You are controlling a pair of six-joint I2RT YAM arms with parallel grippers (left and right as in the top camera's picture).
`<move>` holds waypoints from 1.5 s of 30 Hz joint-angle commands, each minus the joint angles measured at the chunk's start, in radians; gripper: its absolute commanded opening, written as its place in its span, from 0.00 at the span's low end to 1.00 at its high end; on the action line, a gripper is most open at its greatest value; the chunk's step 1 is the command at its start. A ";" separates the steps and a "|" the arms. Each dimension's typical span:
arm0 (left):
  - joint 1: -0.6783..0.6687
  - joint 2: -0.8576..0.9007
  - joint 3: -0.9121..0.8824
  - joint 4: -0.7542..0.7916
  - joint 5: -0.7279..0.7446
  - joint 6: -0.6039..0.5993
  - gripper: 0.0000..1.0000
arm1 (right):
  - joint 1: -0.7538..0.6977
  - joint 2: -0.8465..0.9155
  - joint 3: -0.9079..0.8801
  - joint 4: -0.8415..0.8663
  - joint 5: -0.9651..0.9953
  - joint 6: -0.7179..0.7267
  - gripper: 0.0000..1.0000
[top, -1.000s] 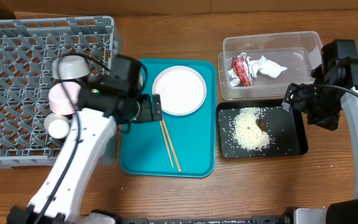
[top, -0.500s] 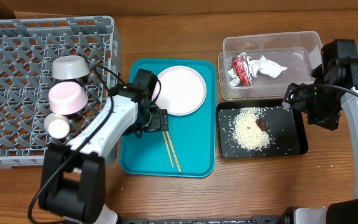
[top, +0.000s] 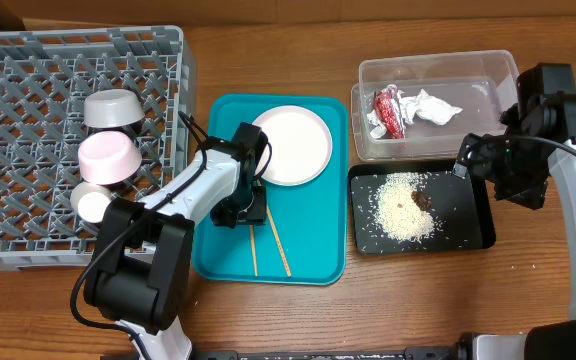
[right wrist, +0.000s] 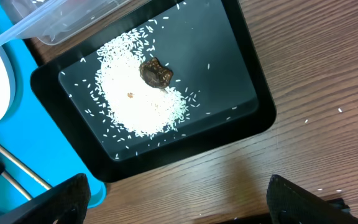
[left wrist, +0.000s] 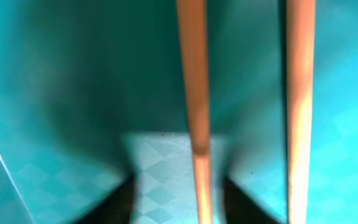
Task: Sort waste into correct bins and load items into the dishwasher
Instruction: 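Move the left gripper to the tray and grasp one wooden chopstick, then carry the chopstick to the rack and insert it upright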
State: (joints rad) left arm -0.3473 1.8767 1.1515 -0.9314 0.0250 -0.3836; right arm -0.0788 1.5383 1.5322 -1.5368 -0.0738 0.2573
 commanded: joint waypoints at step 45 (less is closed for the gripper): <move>0.394 -0.114 0.437 -0.095 -0.181 0.277 0.04 | -0.002 -0.010 0.007 -0.011 0.005 -0.003 0.92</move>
State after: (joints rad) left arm 0.0422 1.7489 1.5932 -1.0367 -0.1543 -0.1379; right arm -0.0784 1.5383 1.5322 -1.5482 -0.0742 0.2577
